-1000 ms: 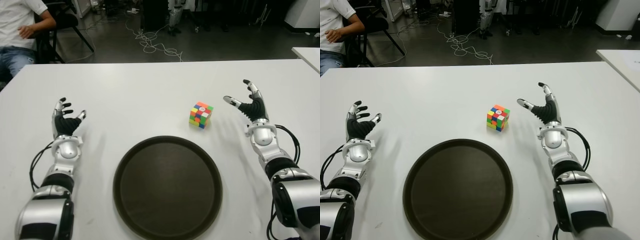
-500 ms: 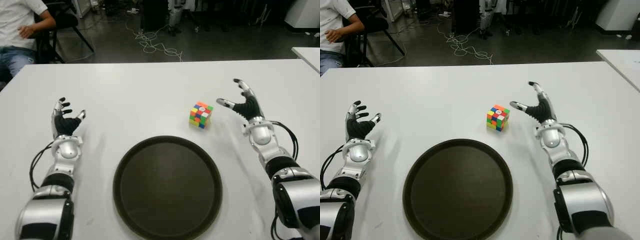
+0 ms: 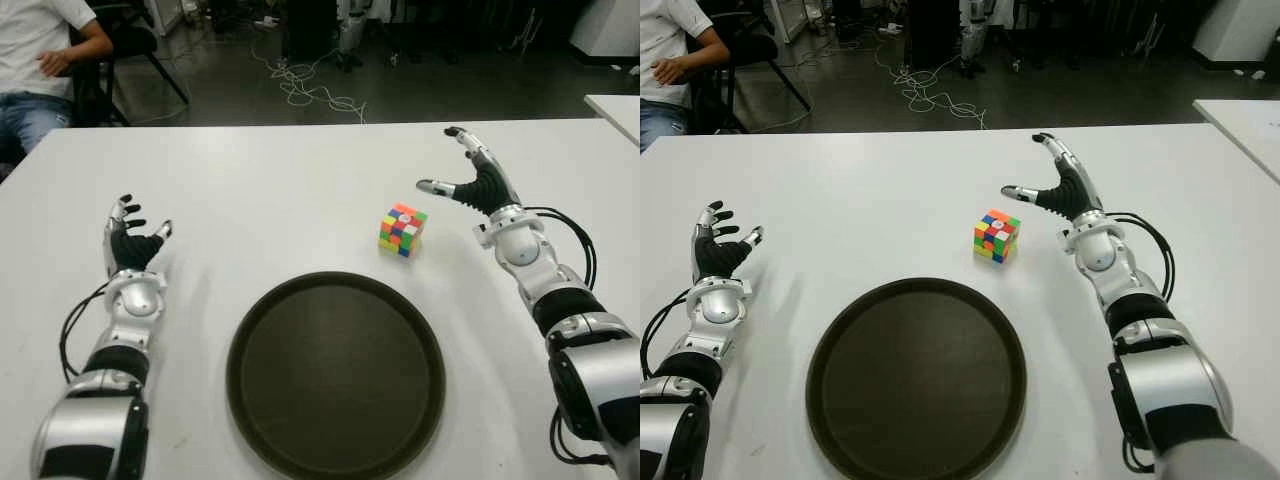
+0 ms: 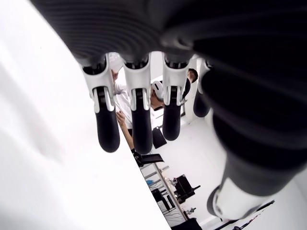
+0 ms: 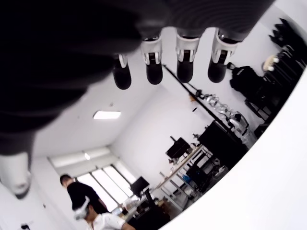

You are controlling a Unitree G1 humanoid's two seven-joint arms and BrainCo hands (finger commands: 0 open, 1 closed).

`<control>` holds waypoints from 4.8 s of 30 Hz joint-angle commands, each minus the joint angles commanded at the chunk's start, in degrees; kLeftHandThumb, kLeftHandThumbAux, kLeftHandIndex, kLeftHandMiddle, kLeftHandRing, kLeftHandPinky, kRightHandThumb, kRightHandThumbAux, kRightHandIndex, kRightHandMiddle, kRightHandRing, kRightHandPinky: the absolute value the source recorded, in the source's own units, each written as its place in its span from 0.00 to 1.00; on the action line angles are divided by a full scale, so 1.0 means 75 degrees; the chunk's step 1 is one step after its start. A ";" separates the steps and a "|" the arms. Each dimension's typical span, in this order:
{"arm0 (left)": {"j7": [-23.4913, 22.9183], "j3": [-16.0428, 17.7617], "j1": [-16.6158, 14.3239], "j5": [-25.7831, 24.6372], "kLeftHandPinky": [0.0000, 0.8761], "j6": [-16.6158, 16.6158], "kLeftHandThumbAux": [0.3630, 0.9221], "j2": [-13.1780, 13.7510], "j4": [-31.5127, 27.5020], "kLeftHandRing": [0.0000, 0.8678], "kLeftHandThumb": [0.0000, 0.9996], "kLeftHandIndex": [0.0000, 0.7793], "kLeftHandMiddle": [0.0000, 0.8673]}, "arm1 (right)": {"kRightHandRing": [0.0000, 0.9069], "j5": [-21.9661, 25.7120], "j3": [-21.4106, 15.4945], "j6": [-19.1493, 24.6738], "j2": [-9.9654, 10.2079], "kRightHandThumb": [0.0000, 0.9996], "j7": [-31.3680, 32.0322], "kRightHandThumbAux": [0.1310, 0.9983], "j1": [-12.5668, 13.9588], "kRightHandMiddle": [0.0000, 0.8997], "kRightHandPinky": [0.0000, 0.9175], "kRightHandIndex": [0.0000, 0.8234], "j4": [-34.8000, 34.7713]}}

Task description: Pick up the Rubik's Cube and put it in the plate

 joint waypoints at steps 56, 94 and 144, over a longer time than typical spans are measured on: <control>-0.0013 -0.0119 0.0041 0.0033 0.32 0.0109 0.72 -0.0020 -0.0103 0.26 0.11 0.16 0.24 | 0.00 -0.1168 0.1564 0.2506 0.0454 0.00 0.1380 0.54 -0.1234 0.00 0.00 0.00 0.0387; 0.0000 -0.0116 0.0023 0.0021 0.30 0.0136 0.69 -0.0063 -0.0112 0.26 0.12 0.16 0.23 | 0.03 -0.1731 0.2395 0.3110 0.0801 0.00 0.2226 0.67 -0.1671 0.04 0.00 0.01 0.0528; -0.0036 -0.0134 0.0038 0.0052 0.32 0.0090 0.71 -0.0024 -0.0144 0.27 0.14 0.17 0.24 | 0.08 -0.1273 0.1930 0.2943 0.0347 0.00 0.2180 0.58 -0.0842 0.09 0.04 0.10 0.0386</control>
